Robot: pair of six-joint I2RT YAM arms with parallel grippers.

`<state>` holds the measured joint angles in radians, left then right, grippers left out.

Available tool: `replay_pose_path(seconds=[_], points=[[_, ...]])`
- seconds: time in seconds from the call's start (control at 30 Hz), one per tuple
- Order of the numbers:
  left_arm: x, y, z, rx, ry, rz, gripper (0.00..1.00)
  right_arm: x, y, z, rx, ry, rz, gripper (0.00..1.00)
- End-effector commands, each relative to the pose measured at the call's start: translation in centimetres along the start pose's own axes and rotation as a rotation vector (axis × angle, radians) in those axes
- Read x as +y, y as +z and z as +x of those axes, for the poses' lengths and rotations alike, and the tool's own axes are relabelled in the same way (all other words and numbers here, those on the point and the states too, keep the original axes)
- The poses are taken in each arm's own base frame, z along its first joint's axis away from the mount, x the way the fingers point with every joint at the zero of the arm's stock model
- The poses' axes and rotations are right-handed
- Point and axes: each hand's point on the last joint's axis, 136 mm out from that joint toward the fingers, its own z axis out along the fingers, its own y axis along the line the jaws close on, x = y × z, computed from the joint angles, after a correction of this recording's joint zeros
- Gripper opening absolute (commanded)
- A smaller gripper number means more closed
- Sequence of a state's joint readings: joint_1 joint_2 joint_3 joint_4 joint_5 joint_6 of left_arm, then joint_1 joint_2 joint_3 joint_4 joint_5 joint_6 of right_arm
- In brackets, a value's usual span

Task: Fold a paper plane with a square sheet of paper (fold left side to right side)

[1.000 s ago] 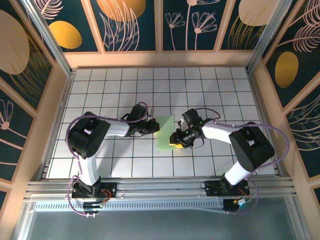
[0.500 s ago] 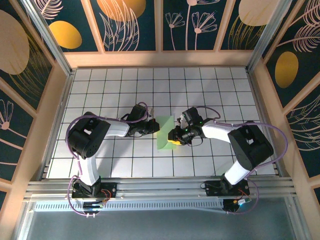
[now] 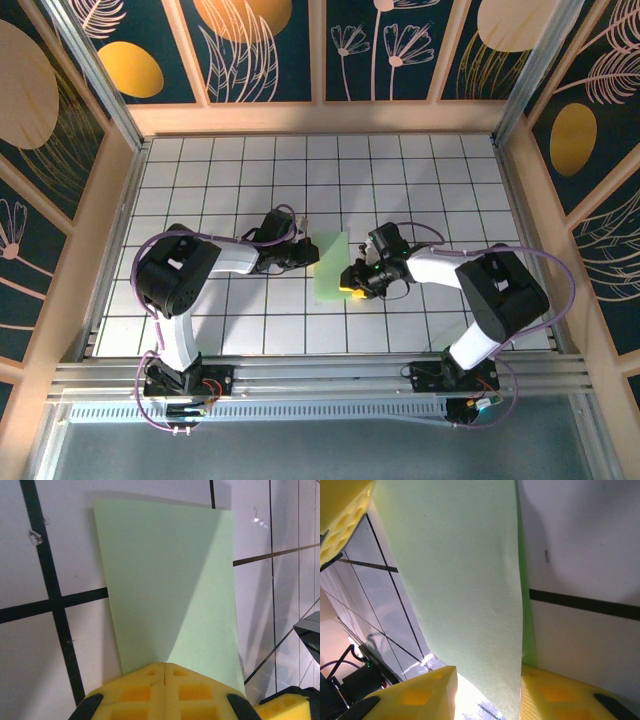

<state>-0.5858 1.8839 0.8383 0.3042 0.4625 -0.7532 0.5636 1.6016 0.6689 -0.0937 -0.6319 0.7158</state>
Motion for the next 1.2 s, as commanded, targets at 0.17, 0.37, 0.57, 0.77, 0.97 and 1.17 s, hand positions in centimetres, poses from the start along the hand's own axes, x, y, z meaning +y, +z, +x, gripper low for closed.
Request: replay_pose_path(seconds=[0.17,0.37,0.57,0.77,0.97,1.17], points=[[2.4,0.2,2.7,0.071,-0.037,-0.075,0.0,1.6,-0.4,-1.1,-0.057,-0.019,-0.095,0.34],[2.4,0.2,2.7,0.074,-0.032,-0.072,0.0,1.0,-0.9,-2.5,-0.102,0.011,-0.116,0.33],[2.3,0.2,2.8,0.075,-0.031,-0.068,0.0,1.5,-0.9,-3.5,-0.114,0.0,-0.151,0.33],[2.1,0.2,2.7,0.075,-0.025,-0.06,0.0,1.8,-0.8,-4.9,-0.135,-0.016,-0.163,0.33],[1.9,0.2,2.6,0.073,-0.022,-0.054,0.0,2.2,-0.7,-7.0,-0.163,-0.052,-0.166,0.32],[1.5,0.2,2.3,0.064,-0.014,-0.042,0.0,2.3,-0.5,-8.9,-0.165,-0.087,-0.166,0.29]])
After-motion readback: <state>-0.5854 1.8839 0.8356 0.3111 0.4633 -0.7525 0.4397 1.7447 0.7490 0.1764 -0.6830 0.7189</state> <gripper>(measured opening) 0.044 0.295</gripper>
